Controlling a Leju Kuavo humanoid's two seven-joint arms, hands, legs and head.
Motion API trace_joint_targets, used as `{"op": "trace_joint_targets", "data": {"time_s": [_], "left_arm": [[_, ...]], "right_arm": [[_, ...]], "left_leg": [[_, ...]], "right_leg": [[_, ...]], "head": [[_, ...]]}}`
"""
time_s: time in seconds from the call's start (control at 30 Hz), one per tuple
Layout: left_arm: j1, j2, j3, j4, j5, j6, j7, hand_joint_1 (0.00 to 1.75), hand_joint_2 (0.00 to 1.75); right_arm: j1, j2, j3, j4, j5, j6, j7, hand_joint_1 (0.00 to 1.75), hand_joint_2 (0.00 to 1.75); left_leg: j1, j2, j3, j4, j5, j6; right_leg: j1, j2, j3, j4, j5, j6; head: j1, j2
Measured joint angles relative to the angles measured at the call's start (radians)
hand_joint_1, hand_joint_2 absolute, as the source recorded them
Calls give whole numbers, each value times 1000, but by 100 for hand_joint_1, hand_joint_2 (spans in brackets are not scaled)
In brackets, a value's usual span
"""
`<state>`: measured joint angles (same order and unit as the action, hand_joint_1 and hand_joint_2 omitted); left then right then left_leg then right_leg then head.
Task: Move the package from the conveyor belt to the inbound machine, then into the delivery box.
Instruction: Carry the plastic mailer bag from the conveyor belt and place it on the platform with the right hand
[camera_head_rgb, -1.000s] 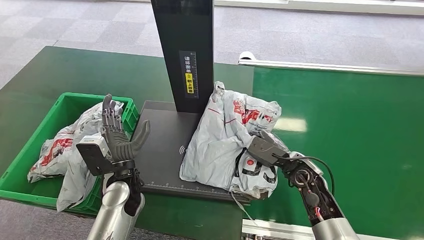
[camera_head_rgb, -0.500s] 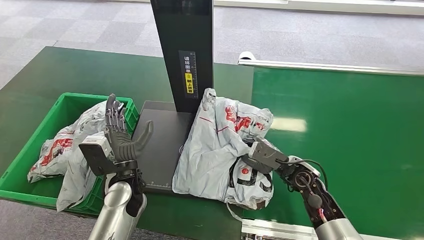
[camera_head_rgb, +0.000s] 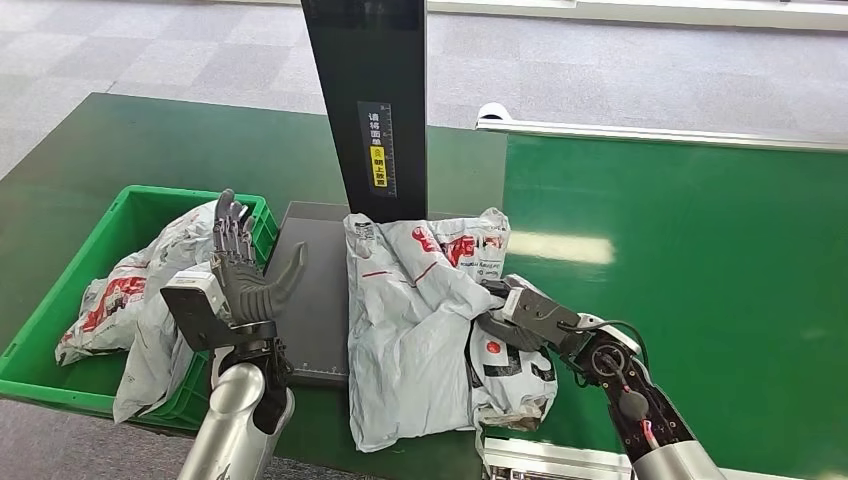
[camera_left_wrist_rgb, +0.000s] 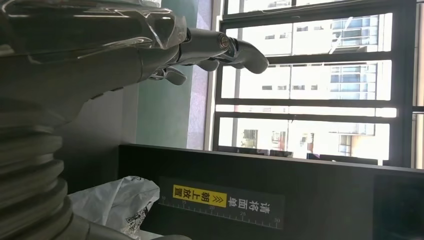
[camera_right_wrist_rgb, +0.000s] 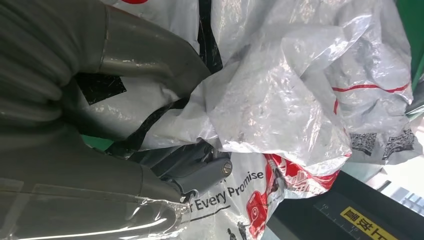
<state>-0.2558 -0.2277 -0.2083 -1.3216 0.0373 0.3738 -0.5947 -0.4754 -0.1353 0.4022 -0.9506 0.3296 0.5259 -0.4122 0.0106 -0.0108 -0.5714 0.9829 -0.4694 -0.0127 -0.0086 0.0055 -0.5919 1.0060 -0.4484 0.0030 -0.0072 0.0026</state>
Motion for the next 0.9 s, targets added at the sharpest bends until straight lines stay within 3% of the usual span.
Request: {"op": "trace_joint_targets", "data": {"time_s": [0.07,0.1,0.3,0.9], "left_arm": [[-1,0,0,3,3,0,0,0,175],[-1,0,0,4,4,0,-1,0,175],[3,2,1,5,5,2,-5,0,175],[5,2,1,5,5,0,-6,0,175]], "right_arm": [[-1,-1,3,-1,-4,-1,-1,54,175],[-2,-1,4,-1,-3,-9,2,28,175],[-17,-1,15,6,18,-83,40,28,175],[-22,-1,36,19,18,-86,44,28,175]], "left_leg": [[0,0,0,0,0,0],[0,0,0,0,0,0],[0,0,0,0,0,0],[0,0,0,0,0,0]], "right_leg": [[0,0,0,0,0,0],[0,0,0,0,0,0],[0,0,0,0,0,0],[0,0,0,0,0,0]], "head": [[0,0],[0,0],[0,0],[0,0]]}}
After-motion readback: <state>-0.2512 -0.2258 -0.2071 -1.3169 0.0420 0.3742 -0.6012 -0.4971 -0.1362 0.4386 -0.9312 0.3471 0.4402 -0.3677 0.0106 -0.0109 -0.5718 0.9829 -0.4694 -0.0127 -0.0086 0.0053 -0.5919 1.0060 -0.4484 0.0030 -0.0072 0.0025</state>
